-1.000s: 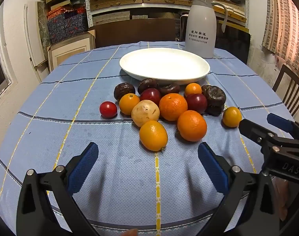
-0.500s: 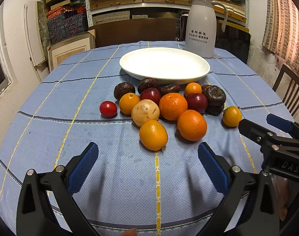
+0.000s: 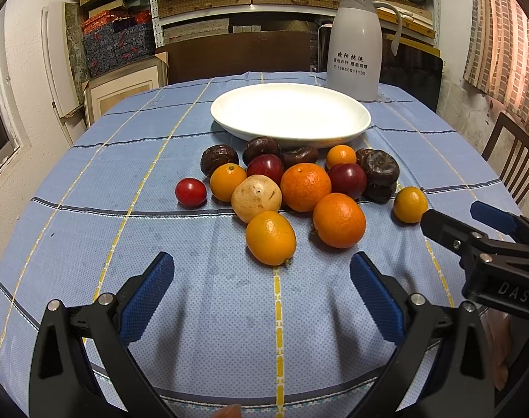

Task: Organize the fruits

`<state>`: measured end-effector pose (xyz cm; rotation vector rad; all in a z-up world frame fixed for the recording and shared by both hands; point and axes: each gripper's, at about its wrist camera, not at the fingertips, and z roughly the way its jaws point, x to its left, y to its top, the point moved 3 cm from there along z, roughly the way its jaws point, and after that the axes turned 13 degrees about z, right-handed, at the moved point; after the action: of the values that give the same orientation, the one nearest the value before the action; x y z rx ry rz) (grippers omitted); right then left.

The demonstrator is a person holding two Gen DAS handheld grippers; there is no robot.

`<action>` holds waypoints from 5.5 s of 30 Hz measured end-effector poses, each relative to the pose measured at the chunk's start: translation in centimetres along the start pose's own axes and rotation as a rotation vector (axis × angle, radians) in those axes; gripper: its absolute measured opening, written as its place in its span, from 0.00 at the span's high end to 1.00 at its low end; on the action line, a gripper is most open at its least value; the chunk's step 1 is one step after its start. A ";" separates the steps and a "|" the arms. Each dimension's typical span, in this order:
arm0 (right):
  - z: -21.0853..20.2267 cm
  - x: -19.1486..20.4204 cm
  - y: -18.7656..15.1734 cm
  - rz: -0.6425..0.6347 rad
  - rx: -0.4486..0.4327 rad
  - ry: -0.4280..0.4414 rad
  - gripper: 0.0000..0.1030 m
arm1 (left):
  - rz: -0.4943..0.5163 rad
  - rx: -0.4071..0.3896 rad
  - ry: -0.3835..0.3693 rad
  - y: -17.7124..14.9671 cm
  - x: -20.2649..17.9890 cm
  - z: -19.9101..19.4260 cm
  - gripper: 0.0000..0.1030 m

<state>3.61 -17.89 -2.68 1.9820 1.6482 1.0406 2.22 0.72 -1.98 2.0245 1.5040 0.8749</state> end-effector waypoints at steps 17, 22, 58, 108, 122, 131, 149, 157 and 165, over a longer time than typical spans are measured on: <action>0.1 0.0 -0.1 0.004 0.003 0.001 0.03 | 0.001 0.004 0.000 0.0 -0.8 0.1 0.04; 0.2 -0.1 -0.2 0.007 0.005 0.002 0.03 | 0.001 0.004 0.000 0.0 -0.8 0.0 0.04; 0.4 0.0 -0.2 0.014 0.016 0.004 0.03 | 0.006 0.020 -0.009 -0.2 -1.1 0.5 0.04; 5.1 0.4 1.3 -0.201 0.219 0.118 0.64 | 0.045 0.091 -0.352 1.6 -0.3 6.6 0.21; 5.5 -0.2 1.7 -0.165 0.228 0.147 0.64 | -0.018 0.080 -0.376 1.3 0.8 6.4 0.51; 5.6 -0.2 1.7 -0.156 0.229 0.151 0.64 | -0.035 0.073 -0.369 1.9 0.4 6.6 0.62; 2.9 2.1 9.3 -0.073 0.123 0.260 0.64 | -0.036 -0.070 -0.304 9.5 3.3 3.9 0.63; 11.5 6.0 13.4 -0.037 0.192 0.225 0.64 | -0.086 0.026 -0.322 14.2 4.6 12.7 0.63; 15.9 7.1 12.0 -0.097 0.238 0.140 0.63 | -0.083 0.077 -0.307 14.2 5.1 16.3 0.46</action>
<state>23.72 -11.37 -2.90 1.9879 2.0054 1.0083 24.43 1.50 -2.23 2.0252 1.4537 0.4539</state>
